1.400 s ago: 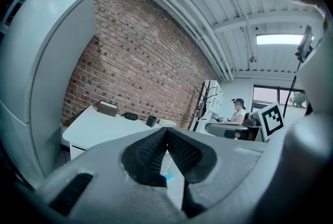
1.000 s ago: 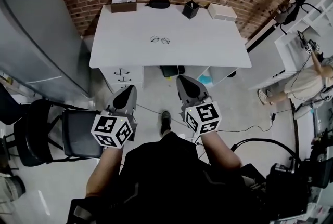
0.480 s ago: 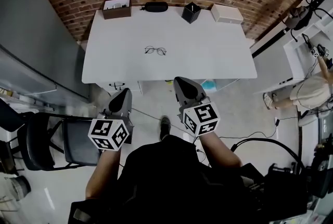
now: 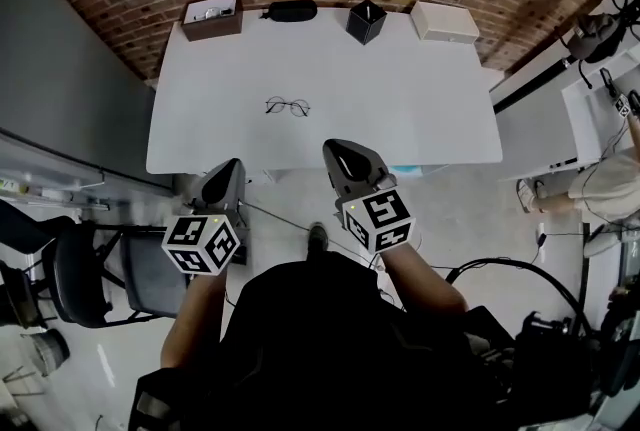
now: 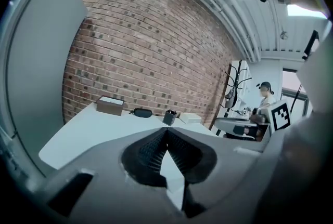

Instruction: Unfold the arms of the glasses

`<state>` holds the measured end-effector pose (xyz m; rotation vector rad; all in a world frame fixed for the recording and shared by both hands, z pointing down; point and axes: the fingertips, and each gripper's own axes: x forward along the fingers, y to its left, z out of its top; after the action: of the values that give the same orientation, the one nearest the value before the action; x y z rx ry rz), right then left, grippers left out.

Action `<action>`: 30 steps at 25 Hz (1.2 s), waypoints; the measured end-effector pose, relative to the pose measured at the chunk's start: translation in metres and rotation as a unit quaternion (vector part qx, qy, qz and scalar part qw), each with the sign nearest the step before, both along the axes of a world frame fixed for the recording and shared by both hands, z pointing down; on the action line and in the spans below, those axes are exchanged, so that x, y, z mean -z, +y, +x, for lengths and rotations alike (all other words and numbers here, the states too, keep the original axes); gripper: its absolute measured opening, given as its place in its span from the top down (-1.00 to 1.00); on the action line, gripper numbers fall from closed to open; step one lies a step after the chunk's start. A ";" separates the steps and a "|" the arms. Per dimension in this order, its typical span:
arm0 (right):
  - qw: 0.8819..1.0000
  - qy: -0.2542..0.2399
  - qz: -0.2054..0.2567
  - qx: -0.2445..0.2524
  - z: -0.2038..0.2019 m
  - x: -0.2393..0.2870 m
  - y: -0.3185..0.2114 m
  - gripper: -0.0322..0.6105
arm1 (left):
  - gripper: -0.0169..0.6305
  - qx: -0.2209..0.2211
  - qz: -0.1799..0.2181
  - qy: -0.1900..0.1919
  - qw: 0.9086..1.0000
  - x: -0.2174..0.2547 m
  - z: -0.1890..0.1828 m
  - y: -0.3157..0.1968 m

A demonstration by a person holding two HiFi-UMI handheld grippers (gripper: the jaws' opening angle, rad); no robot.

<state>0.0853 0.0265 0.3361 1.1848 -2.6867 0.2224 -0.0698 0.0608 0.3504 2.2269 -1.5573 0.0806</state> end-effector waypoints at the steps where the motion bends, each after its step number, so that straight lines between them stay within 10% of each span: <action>1: 1.000 0.001 -0.002 0.004 0.003 -0.002 -0.006 0.87 | 0.92 0.002 -0.003 -0.003 1.000 -0.002 0.004 -0.006; 30: 0.994 0.040 -0.097 0.009 -0.009 -0.085 -0.114 0.87 | 0.91 -0.022 -0.114 -0.027 0.993 -0.106 0.001 -0.132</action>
<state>0.0767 -0.0879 0.4215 1.0881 -2.5392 0.4136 -0.0689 -0.0714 0.4560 2.0956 -1.4473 0.3183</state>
